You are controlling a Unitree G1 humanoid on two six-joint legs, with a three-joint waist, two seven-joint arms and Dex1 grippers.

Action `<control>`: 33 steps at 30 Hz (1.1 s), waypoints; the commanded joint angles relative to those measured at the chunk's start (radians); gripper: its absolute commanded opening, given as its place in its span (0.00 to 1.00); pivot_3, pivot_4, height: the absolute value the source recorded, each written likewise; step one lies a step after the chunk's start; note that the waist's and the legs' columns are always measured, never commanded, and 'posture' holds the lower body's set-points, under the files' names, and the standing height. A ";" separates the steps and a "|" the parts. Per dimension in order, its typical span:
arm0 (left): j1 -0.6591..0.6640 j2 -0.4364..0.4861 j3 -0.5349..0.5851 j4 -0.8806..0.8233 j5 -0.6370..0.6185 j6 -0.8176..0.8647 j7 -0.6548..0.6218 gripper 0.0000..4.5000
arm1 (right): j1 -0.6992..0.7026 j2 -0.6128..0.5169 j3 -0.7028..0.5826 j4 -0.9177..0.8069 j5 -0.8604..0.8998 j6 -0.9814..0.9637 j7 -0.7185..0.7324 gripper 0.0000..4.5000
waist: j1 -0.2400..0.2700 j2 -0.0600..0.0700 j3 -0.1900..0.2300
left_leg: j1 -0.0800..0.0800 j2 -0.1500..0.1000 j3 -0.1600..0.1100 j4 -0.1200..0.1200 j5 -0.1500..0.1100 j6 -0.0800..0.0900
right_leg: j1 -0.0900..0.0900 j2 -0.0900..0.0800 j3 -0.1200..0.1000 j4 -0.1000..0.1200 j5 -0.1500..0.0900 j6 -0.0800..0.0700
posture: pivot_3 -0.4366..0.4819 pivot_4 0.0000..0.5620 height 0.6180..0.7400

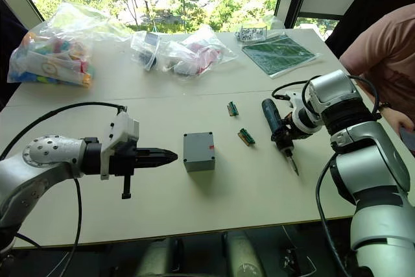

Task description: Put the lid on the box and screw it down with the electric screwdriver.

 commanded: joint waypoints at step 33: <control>-0.186 -0.280 -0.208 0.364 0.243 -0.115 -0.023 0.00 | 0.650 0.459 -0.485 -1.106 0.303 -0.750 -0.193 0.39 | 0.005 0.006 0.004 | -0.001 -0.001 -0.003 -0.003 0.005 -0.008 | -0.006 0.000 0.000 0.011 0.001 0.006 | 0.48 0.27 1.00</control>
